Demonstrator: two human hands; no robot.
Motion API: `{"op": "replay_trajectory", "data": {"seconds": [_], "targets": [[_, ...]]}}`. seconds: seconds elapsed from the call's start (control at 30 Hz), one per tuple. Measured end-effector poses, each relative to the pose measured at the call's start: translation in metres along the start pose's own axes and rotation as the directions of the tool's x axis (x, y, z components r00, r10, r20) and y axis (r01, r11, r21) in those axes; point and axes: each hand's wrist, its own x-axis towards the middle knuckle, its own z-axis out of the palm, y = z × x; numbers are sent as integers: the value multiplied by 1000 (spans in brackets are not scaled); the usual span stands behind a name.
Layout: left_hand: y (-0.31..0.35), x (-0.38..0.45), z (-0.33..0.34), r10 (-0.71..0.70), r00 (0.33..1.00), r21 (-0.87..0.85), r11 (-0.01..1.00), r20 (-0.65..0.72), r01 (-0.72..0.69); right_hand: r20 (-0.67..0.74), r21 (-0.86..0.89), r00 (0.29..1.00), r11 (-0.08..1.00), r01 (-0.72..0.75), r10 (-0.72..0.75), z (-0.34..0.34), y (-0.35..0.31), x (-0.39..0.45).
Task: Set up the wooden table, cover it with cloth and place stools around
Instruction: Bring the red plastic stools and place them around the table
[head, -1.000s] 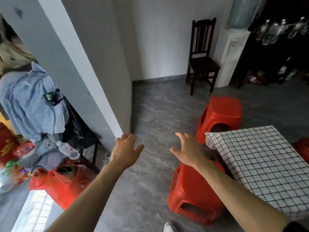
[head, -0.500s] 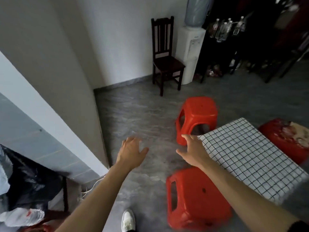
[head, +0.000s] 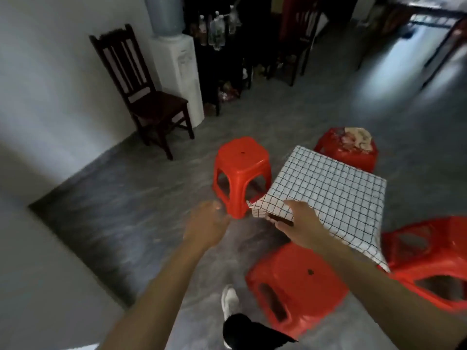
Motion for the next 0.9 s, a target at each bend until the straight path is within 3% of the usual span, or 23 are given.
{"op": "replay_trajectory", "data": {"seconds": [0.1, 0.23, 0.37, 0.5, 0.77, 0.9], "targets": [[9, 52, 10, 112, 993, 11, 994, 39, -112, -54, 66, 991, 991, -120, 124, 3, 11, 32], [25, 123, 13, 130, 974, 88, 985, 185, -148, -75, 189, 979, 967, -171, 188, -1, 3, 94], [57, 192, 10, 240, 946, 127, 954, 218, -271, -137, 288, 962, 939, -189, 236, -21, 1, 128], [101, 244, 11, 393, 891, 104, 900, 228, -424, -185, 343, 899, 884, -319, 396, -44, 27, 134], [166, 304, 81, 555, 653, 6, 759, 515, -651, -194, 489, 668, 661, -569, 718, -45, 78, 117], [197, 319, 126, 617, 426, -119, 648, 662, -753, -173, 534, 491, 500, -681, 854, -40, 89, 101]]}}
